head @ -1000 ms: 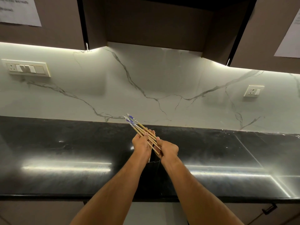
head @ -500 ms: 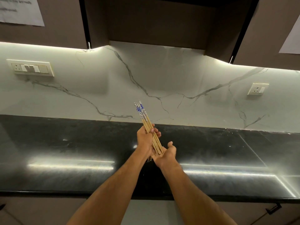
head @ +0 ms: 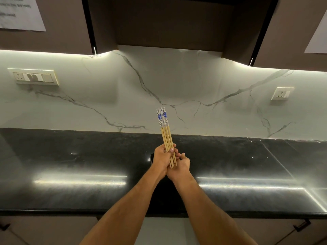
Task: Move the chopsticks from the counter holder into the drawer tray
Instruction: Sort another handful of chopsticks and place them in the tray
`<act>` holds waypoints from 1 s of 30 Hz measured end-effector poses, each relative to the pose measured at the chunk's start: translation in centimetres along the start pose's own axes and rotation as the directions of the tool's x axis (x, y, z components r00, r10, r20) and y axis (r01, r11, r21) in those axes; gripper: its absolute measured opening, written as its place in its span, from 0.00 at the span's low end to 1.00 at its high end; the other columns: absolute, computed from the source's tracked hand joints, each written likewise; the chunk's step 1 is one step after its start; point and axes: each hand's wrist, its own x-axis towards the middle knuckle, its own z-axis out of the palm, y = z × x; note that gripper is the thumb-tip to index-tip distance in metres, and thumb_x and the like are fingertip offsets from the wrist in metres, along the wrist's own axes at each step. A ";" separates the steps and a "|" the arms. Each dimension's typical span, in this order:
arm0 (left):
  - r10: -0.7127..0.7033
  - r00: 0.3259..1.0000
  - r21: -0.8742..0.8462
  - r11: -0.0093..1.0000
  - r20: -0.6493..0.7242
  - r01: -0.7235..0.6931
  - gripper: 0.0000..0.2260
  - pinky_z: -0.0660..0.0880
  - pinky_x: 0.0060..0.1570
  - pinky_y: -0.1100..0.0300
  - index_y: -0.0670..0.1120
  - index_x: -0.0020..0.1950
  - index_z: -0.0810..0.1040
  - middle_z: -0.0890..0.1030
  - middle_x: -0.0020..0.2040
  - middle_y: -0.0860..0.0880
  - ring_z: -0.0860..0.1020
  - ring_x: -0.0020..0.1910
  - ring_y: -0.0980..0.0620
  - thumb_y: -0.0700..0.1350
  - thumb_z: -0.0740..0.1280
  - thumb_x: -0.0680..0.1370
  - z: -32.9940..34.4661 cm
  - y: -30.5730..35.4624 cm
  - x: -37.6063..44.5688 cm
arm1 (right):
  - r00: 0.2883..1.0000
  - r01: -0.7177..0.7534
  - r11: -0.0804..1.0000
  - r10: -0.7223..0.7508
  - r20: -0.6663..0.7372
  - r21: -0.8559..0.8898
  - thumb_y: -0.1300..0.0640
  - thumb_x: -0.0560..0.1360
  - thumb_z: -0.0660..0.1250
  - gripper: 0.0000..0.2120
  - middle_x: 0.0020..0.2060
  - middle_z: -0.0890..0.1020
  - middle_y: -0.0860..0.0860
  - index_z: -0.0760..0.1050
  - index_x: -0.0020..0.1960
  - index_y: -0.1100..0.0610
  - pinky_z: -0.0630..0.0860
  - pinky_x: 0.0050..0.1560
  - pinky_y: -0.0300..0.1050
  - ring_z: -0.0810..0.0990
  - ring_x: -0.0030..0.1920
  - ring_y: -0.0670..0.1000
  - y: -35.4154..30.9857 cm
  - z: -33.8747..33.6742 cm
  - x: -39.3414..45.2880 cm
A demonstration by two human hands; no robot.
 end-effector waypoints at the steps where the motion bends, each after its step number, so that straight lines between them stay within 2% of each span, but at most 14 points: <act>1: -0.003 1.000 -0.005 1.000 -0.005 0.003 0.08 0.84 0.50 0.50 0.44 0.57 0.81 0.85 0.46 0.42 0.86 0.42 0.48 0.38 0.63 0.83 0.0 -0.1 0.0 | 1.000 0.020 0.999 -0.020 -0.006 -0.048 0.48 0.86 0.53 0.29 0.46 0.87 0.61 0.85 0.45 0.64 0.81 0.56 0.54 0.88 0.50 0.60 0.0 0.1 0.2; 2: -0.007 1.000 -0.012 1.000 -0.010 0.007 0.08 0.84 0.50 0.50 0.43 0.56 0.81 0.85 0.45 0.42 0.86 0.42 0.48 0.38 0.63 0.83 0.0 -0.1 0.0 | 1.000 0.022 0.997 -0.023 -0.008 -0.078 0.49 0.86 0.53 0.26 0.51 0.87 0.61 0.85 0.50 0.64 0.80 0.61 0.54 0.86 0.55 0.59 0.0 0.0 0.4; 4: 0.000 1.000 0.019 1.000 -0.018 0.001 0.08 0.84 0.48 0.51 0.43 0.56 0.82 0.86 0.44 0.42 0.86 0.41 0.49 0.37 0.64 0.83 -0.2 0.0 0.1 | 1.000 0.015 0.978 -0.012 0.014 -0.207 0.47 0.85 0.54 0.24 0.58 0.85 0.60 0.84 0.58 0.61 0.80 0.61 0.55 0.84 0.61 0.59 -0.2 -0.1 0.5; 6: 0.021 1.000 0.088 0.996 0.000 -0.021 0.08 0.84 0.47 0.52 0.44 0.55 0.83 0.87 0.45 0.43 0.87 0.43 0.49 0.37 0.64 0.82 -0.8 -0.1 0.0 | 0.996 0.084 0.881 -0.093 0.003 -0.465 0.44 0.85 0.55 0.25 0.57 0.86 0.60 0.84 0.56 0.59 0.81 0.58 0.56 0.85 0.56 0.58 -1.0 -0.4 0.6; 7: 0.034 0.999 0.108 0.994 0.022 -0.036 0.08 0.84 0.46 0.53 0.44 0.55 0.83 0.87 0.46 0.43 0.87 0.44 0.48 0.36 0.64 0.82 -1.1 -0.2 -0.1 | 0.987 0.136 0.821 -0.161 0.003 -0.554 0.44 0.85 0.56 0.24 0.56 0.86 0.61 0.83 0.57 0.61 0.83 0.53 0.54 0.85 0.51 0.58 -1.5 -0.4 0.6; 9: 0.057 0.995 0.129 0.989 0.080 -0.067 0.08 0.84 0.46 0.53 0.42 0.56 0.82 0.86 0.47 0.42 0.87 0.45 0.48 0.35 0.64 0.82 -1.7 -0.9 -0.4 | 0.959 0.261 0.774 -0.274 0.067 -0.577 0.46 0.84 0.60 0.21 0.55 0.86 0.62 0.78 0.61 0.63 0.80 0.42 0.49 0.85 0.46 0.57 -2.7 0.3 0.7; 11: 0.047 0.992 0.160 0.985 0.115 -0.065 0.07 0.84 0.49 0.50 0.39 0.56 0.81 0.86 0.46 0.40 0.86 0.44 0.45 0.35 0.64 0.82 -2.2 -1.7 -0.7 | 0.927 0.374 0.744 -0.319 0.197 -0.554 0.49 0.84 0.63 0.17 0.55 0.85 0.62 0.78 0.60 0.63 0.83 0.49 0.53 0.86 0.52 0.59 -4.0 1.8 0.6; 13: 0.010 0.990 0.214 0.976 0.144 -0.041 0.07 0.84 0.51 0.48 0.39 0.56 0.81 0.86 0.46 0.40 0.86 0.46 0.44 0.35 0.64 0.82 -2.5 -2.4 -1.0 | 0.885 0.465 0.650 -0.321 0.338 -0.602 0.54 0.83 0.65 0.13 0.55 0.85 0.63 0.79 0.60 0.62 0.82 0.59 0.57 0.86 0.55 0.61 -5.0 3.2 0.2; 16: -0.038 0.976 0.277 0.961 0.213 -0.023 0.07 0.83 0.52 0.47 0.39 0.56 0.81 0.86 0.46 0.40 0.87 0.47 0.44 0.35 0.63 0.82 -2.8 -3.1 -1.5 | 0.847 0.532 0.470 -0.283 0.450 -0.705 0.61 0.82 0.66 0.07 0.54 0.86 0.59 0.77 0.59 0.56 0.82 0.59 0.57 0.87 0.53 0.58 -5.7 4.3 -0.1; 19: -0.073 0.963 0.313 0.950 0.260 -0.013 0.07 0.83 0.53 0.47 0.39 0.56 0.80 0.86 0.47 0.40 0.87 0.47 0.45 0.35 0.63 0.82 -3.1 -3.3 -1.9 | 0.835 0.547 0.359 -0.299 0.462 -0.756 0.66 0.81 0.66 0.13 0.51 0.87 0.58 0.75 0.65 0.61 0.84 0.56 0.56 0.88 0.49 0.56 -5.9 3.9 0.2; 21: -0.081 0.951 0.326 0.945 0.298 -0.022 0.07 0.83 0.53 0.47 0.39 0.57 0.80 0.86 0.47 0.40 0.87 0.48 0.45 0.35 0.63 0.82 -3.4 -3.4 -2.2 | 0.838 0.539 0.370 -0.320 0.441 -0.756 0.67 0.81 0.65 0.13 0.48 0.88 0.58 0.76 0.65 0.62 0.85 0.52 0.54 0.89 0.47 0.56 -6.0 3.2 0.5; 23: -0.079 0.940 0.323 0.946 0.332 -0.034 0.08 0.83 0.54 0.47 0.39 0.58 0.79 0.86 0.48 0.40 0.86 0.49 0.44 0.36 0.63 0.82 -3.8 -3.5 -2.3 | 0.854 0.517 0.431 -0.323 0.408 -0.740 0.68 0.80 0.66 0.12 0.46 0.88 0.57 0.77 0.63 0.63 0.85 0.50 0.52 0.89 0.47 0.56 -6.1 2.8 0.6; 26: -0.070 0.934 0.300 0.953 0.350 -0.041 0.09 0.82 0.55 0.47 0.40 0.60 0.79 0.86 0.50 0.41 0.86 0.51 0.44 0.37 0.63 0.82 -4.0 -3.7 -2.4 | 0.879 0.475 0.496 -0.309 0.363 -0.727 0.69 0.79 0.67 0.11 0.45 0.88 0.58 0.78 0.61 0.63 0.85 0.50 0.53 0.89 0.47 0.57 -6.2 2.5 0.8; 30: -0.045 0.946 0.235 0.971 0.321 -0.034 0.10 0.82 0.56 0.47 0.41 0.62 0.79 0.86 0.51 0.41 0.86 0.52 0.44 0.39 0.63 0.83 -3.5 -3.7 -2.3 | 0.871 0.487 0.453 -0.309 0.381 -0.746 0.68 0.80 0.66 0.13 0.44 0.88 0.58 0.77 0.64 0.65 0.85 0.50 0.53 0.89 0.46 0.57 -5.8 2.2 0.9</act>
